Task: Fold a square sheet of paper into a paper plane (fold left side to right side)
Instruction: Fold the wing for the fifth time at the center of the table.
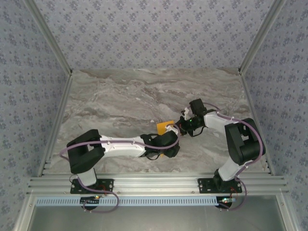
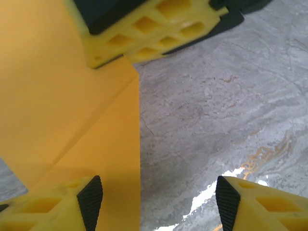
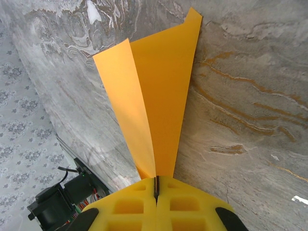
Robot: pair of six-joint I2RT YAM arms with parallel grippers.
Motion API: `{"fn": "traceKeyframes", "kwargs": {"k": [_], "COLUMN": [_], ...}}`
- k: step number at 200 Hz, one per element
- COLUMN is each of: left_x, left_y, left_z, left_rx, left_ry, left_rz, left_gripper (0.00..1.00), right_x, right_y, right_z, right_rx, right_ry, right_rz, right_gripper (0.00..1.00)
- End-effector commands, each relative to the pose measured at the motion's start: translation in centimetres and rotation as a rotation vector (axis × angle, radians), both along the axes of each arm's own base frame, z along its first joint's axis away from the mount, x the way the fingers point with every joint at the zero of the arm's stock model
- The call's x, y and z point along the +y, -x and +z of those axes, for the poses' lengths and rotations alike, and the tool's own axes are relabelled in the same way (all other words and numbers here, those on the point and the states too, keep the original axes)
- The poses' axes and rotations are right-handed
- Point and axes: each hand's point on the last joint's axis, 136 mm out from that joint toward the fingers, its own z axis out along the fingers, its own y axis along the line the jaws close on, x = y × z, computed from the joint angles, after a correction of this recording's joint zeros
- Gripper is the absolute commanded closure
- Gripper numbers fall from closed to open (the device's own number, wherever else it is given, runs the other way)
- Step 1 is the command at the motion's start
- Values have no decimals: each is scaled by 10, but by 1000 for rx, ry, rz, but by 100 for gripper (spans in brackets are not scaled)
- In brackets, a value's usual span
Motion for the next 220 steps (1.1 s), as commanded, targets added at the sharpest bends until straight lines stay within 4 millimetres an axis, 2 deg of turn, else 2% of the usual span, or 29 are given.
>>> {"fn": "traceKeyframes", "kwargs": {"k": [1, 88, 220], "left_x": [5, 10, 7], "left_y": [-5, -8, -8], "left_z": [-2, -12, -19], "left_rx": [-27, -36, -23], "left_ry": [-55, -93, -122], "left_rz": [26, 47, 40], "left_gripper": [36, 43, 71], "right_x": [0, 2, 6], "right_y": [2, 2, 3], "right_z": [6, 6, 2], "right_rx": [19, 25, 33], "right_ry": [-10, -13, -2], "right_rz": [-2, 0, 19], "right_gripper": [99, 98, 97]}}
